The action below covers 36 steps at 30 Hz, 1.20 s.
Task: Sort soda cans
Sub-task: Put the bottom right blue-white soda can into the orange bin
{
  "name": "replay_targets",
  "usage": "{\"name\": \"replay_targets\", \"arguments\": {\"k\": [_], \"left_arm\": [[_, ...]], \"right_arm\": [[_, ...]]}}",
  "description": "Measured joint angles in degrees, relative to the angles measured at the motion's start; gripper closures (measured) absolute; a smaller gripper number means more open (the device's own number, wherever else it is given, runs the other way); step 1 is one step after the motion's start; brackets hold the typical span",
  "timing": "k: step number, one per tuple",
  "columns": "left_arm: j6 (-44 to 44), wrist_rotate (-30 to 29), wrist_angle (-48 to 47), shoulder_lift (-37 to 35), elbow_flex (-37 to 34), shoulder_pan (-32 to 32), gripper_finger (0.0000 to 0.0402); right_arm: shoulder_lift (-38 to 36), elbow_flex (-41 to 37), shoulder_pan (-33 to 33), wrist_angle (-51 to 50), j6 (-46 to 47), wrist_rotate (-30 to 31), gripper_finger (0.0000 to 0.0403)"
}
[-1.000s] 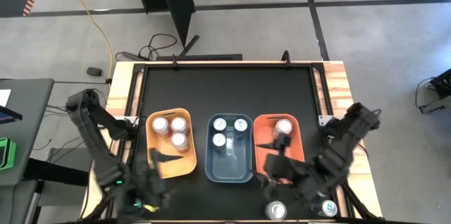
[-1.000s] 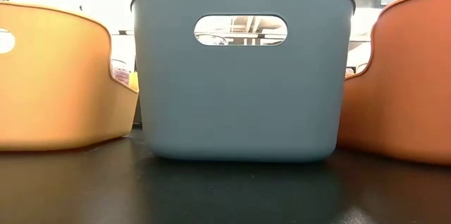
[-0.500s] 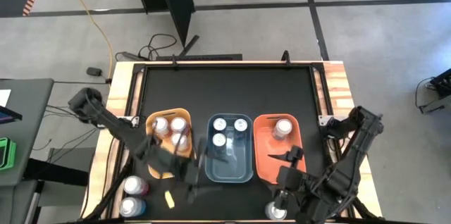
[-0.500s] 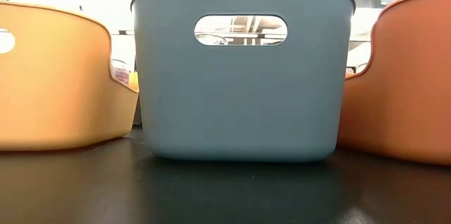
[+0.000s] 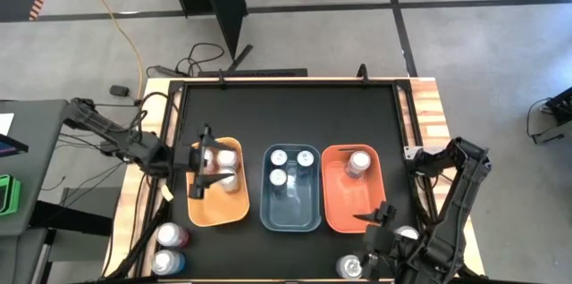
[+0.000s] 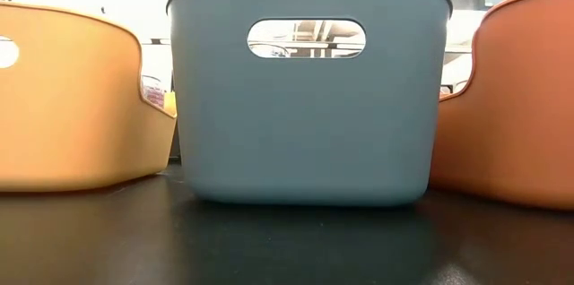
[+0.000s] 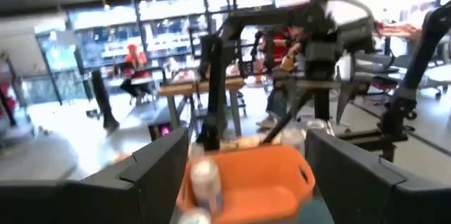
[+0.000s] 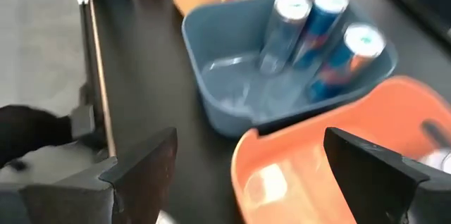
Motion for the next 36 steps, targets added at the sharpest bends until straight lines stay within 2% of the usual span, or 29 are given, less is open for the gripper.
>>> {"name": "replay_targets", "arguments": {"k": [5,8,11,19,26,31,36], "left_arm": [[-6.3,-2.9,3.9,-12.1,-15.5,-0.1,0.0125],[-9.2,-3.3,6.5,-17.5,-21.4,-0.1,0.0125],[-10.9,-3.3,6.7,-20.5,-24.6,-0.1,0.0125],[-11.5,-1.5,6.7,-21.5,-25.7,-0.8,0.0125],[-11.2,-1.3,6.6,-21.5,-25.7,-2.0,0.0125],[-11.2,-1.4,6.5,-21.3,-25.7,-3.4,0.0125],[-11.0,-1.4,6.5,-21.2,-25.7,-4.2,0.0125]], "right_arm": [[0.0,-0.3,0.0,4.0,1.9,-9.1,0.003],[0.0,-0.3,-0.3,9.2,2.0,-16.3,0.003],[0.1,-0.8,-0.3,14.6,2.9,-18.7,0.003],[6.6,-1.2,-1.5,13.9,9.0,-27.9,0.003],[8.9,-1.2,-3.5,13.7,9.9,-28.7,0.003],[9.5,-1.2,-4.8,12.3,10.7,-32.9,0.003],[9.5,-1.2,-5.1,11.7,11.8,-33.6,0.003]]}}
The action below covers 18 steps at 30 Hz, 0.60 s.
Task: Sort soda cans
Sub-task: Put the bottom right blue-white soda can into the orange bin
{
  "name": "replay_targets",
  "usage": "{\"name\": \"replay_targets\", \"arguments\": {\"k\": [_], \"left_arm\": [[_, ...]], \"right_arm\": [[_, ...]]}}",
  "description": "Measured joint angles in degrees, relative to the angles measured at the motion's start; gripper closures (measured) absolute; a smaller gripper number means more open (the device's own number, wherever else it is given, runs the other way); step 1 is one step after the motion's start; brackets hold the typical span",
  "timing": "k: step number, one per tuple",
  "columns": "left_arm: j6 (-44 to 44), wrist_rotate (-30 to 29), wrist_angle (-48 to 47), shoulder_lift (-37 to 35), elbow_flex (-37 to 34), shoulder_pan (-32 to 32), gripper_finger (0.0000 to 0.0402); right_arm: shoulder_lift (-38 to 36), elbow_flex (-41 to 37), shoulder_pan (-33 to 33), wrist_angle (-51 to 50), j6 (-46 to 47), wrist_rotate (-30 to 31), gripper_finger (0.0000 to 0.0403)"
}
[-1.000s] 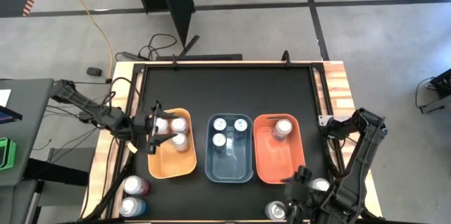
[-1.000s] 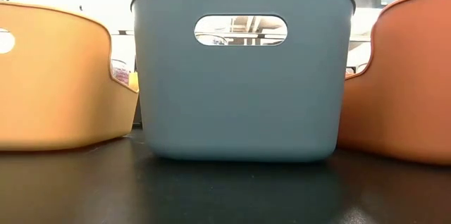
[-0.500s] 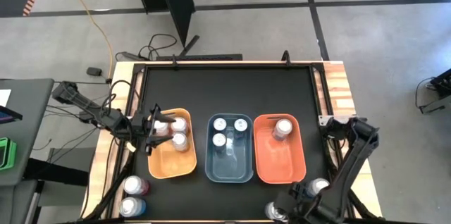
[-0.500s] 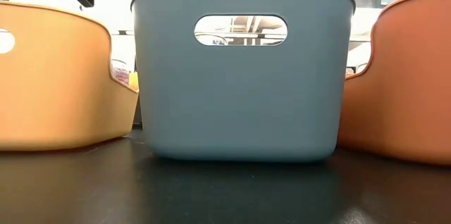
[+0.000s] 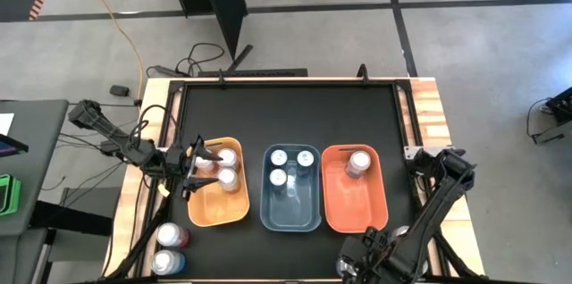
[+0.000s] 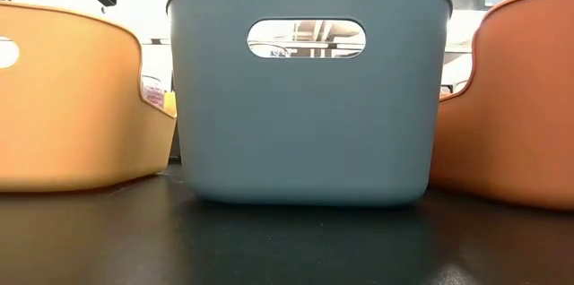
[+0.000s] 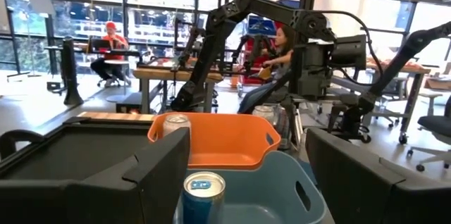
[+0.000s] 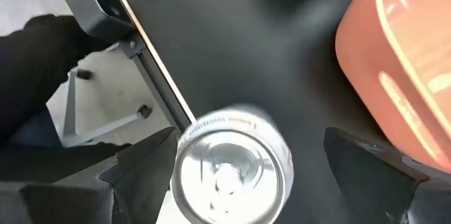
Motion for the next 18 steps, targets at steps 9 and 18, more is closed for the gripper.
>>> {"name": "replay_targets", "arguments": {"k": [9,18], "left_arm": [[0.2,0.0,-0.5,0.0,0.0,-0.1,0.0125],[0.2,-0.1,-0.6,0.0,0.0,-0.1,0.0125]], "right_arm": [[0.0,-0.1,0.3,0.5,1.6,-0.8,0.003],[2.3,-0.2,0.3,2.3,0.6,-2.4,0.003]]}}
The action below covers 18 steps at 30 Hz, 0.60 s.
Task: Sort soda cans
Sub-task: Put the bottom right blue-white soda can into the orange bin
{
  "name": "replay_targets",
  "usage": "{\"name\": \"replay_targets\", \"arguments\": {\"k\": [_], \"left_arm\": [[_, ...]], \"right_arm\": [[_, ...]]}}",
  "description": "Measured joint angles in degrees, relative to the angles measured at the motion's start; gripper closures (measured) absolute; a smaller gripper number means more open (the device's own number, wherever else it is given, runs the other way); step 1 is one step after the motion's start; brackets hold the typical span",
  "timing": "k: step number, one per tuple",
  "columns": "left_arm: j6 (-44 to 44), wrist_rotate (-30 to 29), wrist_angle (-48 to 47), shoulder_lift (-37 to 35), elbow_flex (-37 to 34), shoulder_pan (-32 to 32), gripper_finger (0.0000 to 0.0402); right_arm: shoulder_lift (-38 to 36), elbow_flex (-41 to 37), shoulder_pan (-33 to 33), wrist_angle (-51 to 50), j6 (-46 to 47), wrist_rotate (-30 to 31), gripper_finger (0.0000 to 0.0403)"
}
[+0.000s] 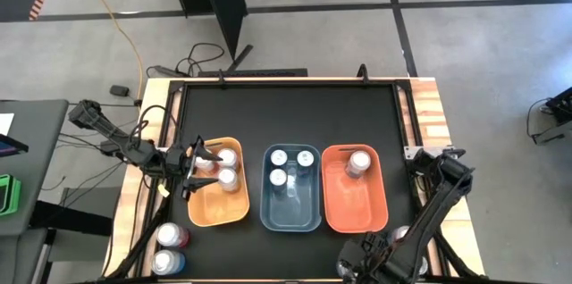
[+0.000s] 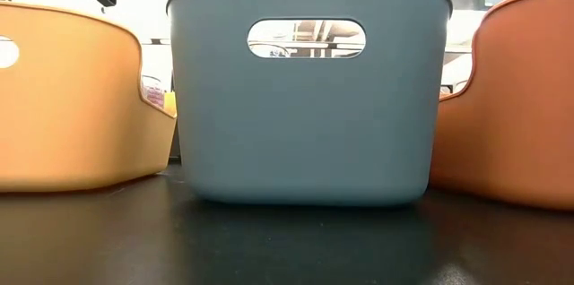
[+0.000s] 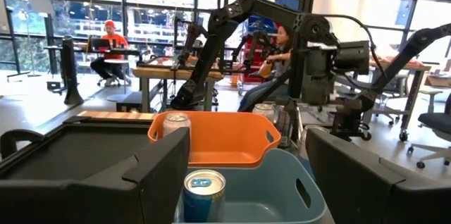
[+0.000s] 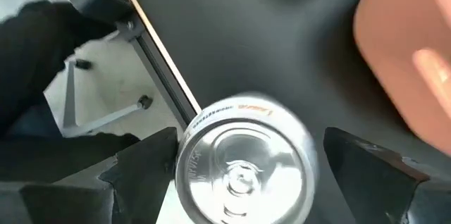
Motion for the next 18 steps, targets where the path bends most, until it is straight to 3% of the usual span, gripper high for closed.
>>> {"name": "replay_targets", "arguments": {"k": [11,18], "left_arm": [[0.0,-0.1,0.0,0.0,0.0,0.0,0.0125],[-0.2,-0.1,-0.2,0.0,0.0,0.0,0.0125]], "right_arm": [[4.1,-0.1,-0.5,0.8,0.0,-1.6,0.0038],[4.2,0.0,-1.1,1.7,-1.6,-2.4,0.0113]]}}
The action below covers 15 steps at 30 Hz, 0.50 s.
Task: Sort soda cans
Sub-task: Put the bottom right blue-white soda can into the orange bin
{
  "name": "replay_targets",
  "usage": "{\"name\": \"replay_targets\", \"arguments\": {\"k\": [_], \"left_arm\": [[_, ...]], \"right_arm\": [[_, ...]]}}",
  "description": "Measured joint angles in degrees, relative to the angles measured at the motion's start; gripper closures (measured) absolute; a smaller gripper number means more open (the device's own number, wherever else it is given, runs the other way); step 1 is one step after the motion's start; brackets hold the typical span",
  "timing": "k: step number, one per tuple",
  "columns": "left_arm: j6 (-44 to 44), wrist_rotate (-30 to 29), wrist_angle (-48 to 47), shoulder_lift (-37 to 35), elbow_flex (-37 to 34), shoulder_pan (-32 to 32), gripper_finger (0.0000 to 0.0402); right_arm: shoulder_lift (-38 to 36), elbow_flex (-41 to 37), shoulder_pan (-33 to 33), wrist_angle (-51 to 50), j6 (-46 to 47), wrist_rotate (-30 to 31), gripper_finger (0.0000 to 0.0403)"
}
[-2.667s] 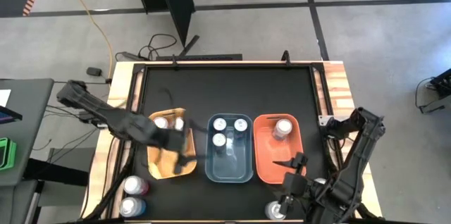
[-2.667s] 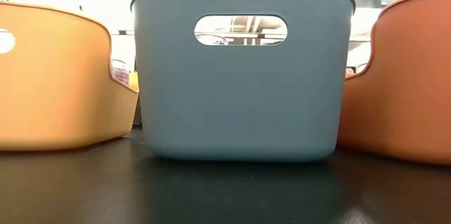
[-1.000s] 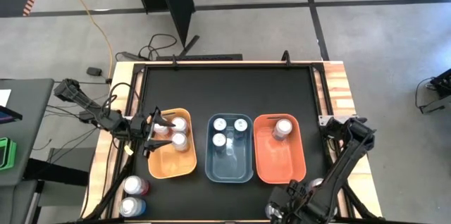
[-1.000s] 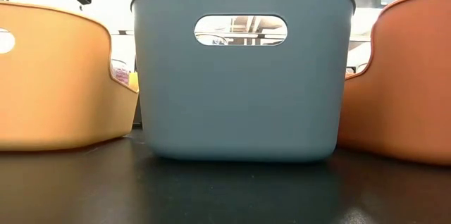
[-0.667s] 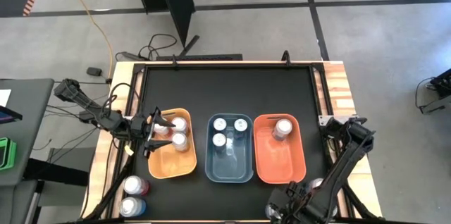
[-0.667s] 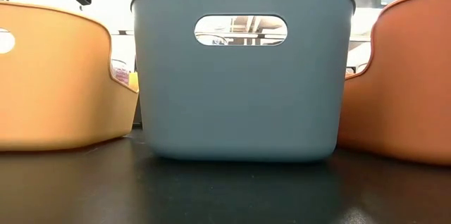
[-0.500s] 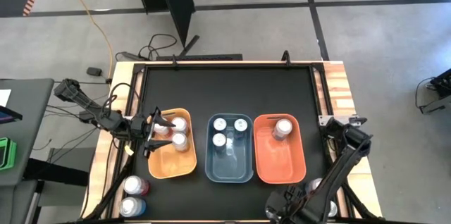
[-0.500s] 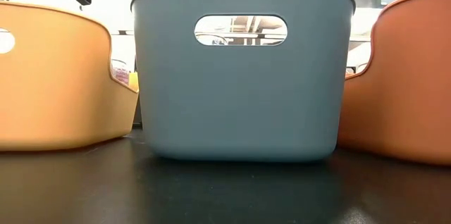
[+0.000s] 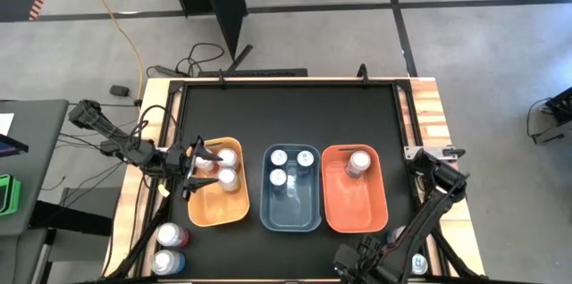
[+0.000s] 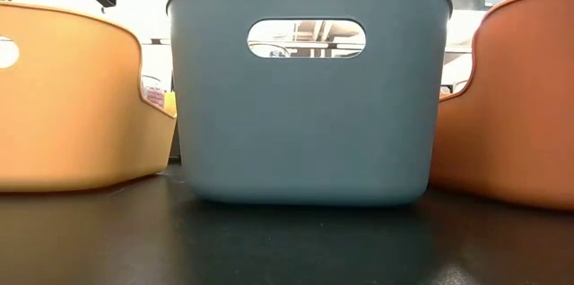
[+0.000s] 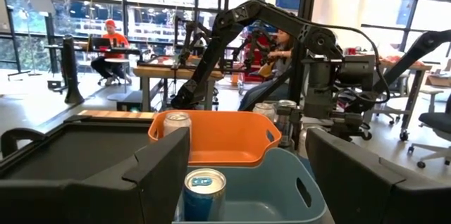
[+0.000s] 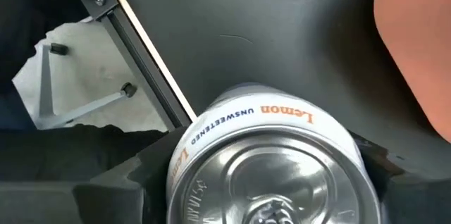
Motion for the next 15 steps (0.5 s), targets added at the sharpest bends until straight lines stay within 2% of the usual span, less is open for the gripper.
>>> {"name": "replay_targets", "arguments": {"k": [9,15], "left_arm": [[0.0,0.0,-0.1,0.0,0.0,0.0,0.0125],[0.0,0.0,-0.2,0.0,0.0,0.0,0.0125]], "right_arm": [[-1.3,4.3,-0.5,-3.0,-4.5,-0.4,0.0113],[-3.3,11.7,-1.8,-12.7,-9.1,2.6,0.0113]]}}
